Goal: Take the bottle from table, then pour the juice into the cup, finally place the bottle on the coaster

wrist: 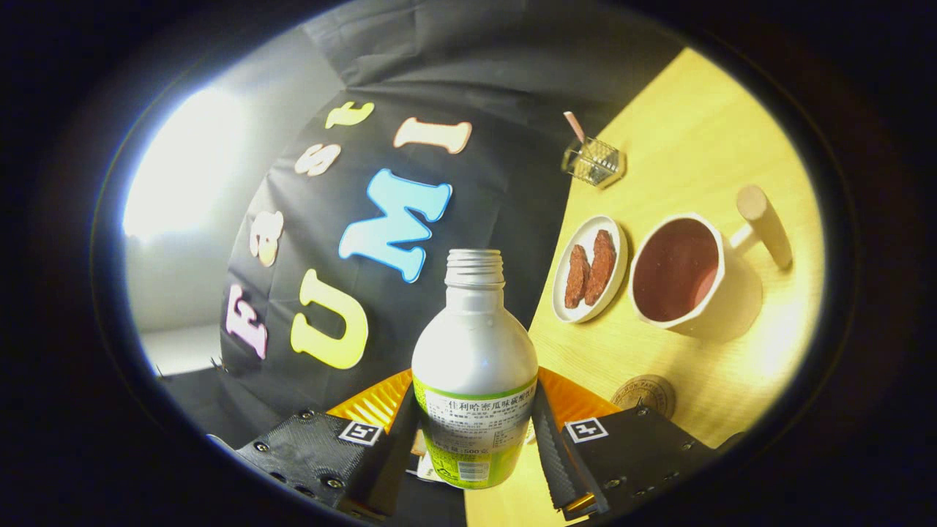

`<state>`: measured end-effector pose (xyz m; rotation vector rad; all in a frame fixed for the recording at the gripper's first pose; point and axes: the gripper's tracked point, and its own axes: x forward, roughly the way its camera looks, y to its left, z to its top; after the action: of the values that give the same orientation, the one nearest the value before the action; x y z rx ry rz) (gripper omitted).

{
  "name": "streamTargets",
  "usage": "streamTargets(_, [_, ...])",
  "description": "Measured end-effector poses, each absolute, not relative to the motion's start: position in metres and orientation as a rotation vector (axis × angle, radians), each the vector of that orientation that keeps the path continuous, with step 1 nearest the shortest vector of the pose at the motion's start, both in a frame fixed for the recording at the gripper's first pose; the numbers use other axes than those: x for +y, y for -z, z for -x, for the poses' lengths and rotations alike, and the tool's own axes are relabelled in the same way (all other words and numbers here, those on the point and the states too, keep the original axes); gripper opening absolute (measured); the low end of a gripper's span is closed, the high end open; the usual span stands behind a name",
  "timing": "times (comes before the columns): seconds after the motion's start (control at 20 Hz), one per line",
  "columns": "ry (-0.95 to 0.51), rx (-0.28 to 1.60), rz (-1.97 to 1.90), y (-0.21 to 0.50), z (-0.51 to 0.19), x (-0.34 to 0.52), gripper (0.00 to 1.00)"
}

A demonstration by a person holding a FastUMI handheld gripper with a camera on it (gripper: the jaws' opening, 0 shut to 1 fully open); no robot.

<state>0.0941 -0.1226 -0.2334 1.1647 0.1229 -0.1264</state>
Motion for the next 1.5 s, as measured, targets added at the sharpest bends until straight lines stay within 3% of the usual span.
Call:
streamTargets(0.95, [0.147, 0.090, -0.331, 0.153, -0.097, -0.100, 0.75])
streamTargets(1.5, [0.171, 0.169, -0.032, 0.192, -0.111, -0.089, 0.75])
